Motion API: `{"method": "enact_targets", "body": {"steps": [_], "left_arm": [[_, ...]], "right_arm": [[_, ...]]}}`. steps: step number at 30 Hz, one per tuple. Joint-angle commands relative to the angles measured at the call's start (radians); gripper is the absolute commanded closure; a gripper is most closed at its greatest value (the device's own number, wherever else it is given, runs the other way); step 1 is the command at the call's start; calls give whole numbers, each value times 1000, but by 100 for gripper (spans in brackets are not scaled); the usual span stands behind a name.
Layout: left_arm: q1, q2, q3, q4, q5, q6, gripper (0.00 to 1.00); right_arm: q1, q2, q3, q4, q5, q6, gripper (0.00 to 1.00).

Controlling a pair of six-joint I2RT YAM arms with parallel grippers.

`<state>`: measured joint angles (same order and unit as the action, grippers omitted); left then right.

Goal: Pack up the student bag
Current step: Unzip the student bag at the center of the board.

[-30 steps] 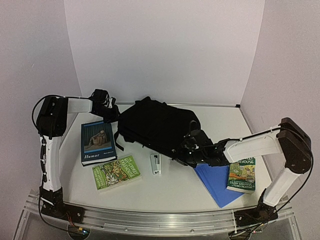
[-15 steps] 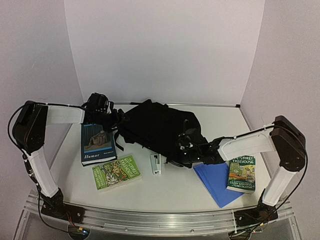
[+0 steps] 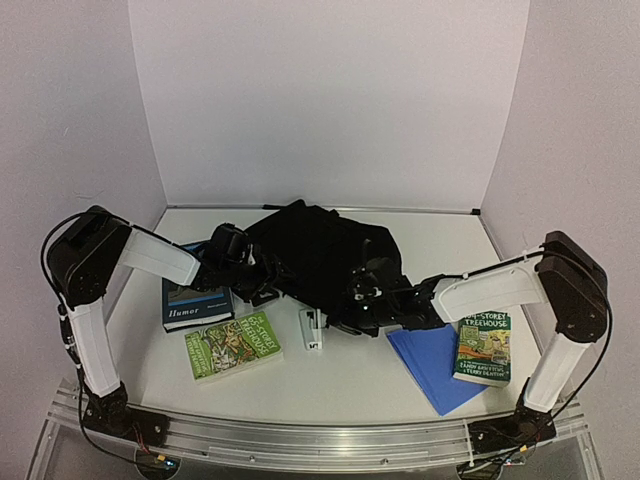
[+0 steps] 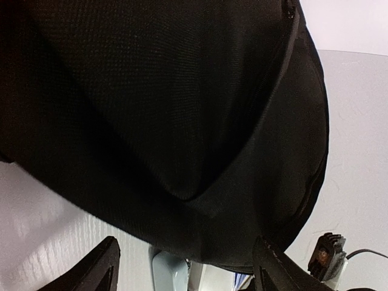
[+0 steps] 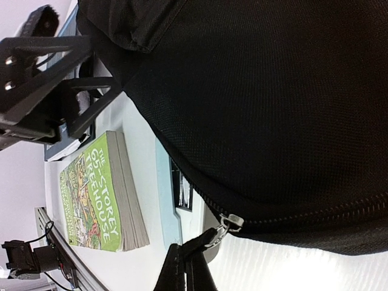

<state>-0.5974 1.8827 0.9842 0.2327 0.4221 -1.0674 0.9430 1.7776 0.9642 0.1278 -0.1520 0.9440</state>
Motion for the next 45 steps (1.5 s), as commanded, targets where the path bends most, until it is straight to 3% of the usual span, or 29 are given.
{"method": "enact_targets", "body": {"steps": [1, 6, 9, 13, 15, 24, 30, 35, 38, 40, 45], "left_arm": [[-14, 66, 70, 83, 33, -49, 35], [-27, 95, 76, 84, 37, -48, 62], [-22, 72, 57, 74, 8, -31, 86], [-4, 28, 45, 51, 14, 15, 99], [14, 5, 38, 32, 24, 32, 100], [164, -99, 12, -126, 144, 222, 100], [172, -189, 67, -380, 30, 483, 100], [172, -214, 97, -481, -55, 587, 99], [170, -223, 118, -500, -63, 637, 85], [156, -237, 151, -514, -63, 692, 66], [10, -251, 277, -550, -165, 863, 38]], "right_arm": [[16, 11, 23, 48, -9, 5, 100], [18, 5, 21, 50, -2, 11, 100], [18, -12, 7, 47, 15, 17, 100], [16, -67, -36, 34, 59, 34, 100], [11, -94, -54, 22, 78, 40, 100], [-82, -197, -112, -83, 131, 20, 100], [-202, -182, -152, -93, 110, -45, 100], [-225, -155, -111, -92, 67, -119, 100], [-225, -164, -87, -89, -2, -173, 100], [-225, -187, -87, -89, -32, -210, 100], [-225, -259, -111, -89, -79, -254, 100]]}}
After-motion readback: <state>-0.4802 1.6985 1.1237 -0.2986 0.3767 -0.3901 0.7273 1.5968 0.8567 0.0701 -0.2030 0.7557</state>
